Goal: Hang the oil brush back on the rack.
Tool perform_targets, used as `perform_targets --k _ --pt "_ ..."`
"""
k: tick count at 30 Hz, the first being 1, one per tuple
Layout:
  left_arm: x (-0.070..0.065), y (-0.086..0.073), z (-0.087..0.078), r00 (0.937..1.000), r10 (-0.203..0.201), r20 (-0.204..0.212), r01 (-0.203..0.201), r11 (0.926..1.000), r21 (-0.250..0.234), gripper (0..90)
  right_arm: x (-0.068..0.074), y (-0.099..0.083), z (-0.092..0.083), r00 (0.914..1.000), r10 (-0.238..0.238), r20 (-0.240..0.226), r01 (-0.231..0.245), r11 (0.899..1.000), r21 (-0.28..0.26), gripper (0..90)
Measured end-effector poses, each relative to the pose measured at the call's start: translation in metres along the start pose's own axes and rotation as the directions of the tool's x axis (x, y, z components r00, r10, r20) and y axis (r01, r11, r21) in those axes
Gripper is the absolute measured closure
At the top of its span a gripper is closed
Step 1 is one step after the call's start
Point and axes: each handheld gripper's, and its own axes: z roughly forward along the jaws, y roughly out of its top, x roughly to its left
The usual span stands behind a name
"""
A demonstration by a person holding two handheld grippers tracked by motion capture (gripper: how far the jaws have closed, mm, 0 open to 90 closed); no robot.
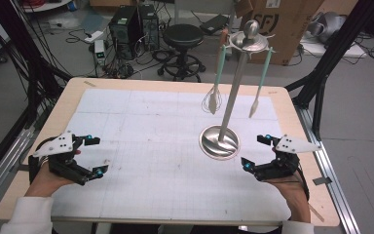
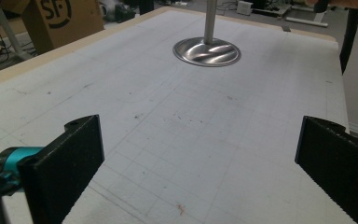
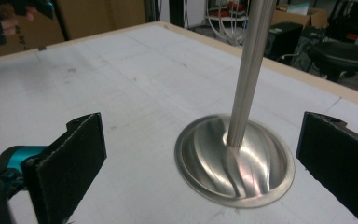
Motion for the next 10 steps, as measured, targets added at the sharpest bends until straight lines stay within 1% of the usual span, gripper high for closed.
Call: perform_targets --k 2,8,10 --pt "-0.0003 -0.0002 0.0006 1.0000 -0.003 0.001 0.003 1.0000 0.001 1.7 0.0002 -0.0014 0.0012 1.0000 0.003 -0.009 -0.003 1.000 0.001 0.2" --pt "-0.0003 -0.0002 0.0017 1.0000 0.002 0.006 -0.002 1.0000 0.000 1.7 0.0004 -0.0032 0.0032 0.9999 0.006 -0.011 -0.006 1.000 0.012 0.2" --pt "-0.0004 -0.0002 0.0012 1.0000 -0.004 0.005 0.004 1.0000 0.000 1.7 0.0009 -0.0035 0.0037 0.9999 0.008 -0.013 -0.008 1.000 0.017 0.2"
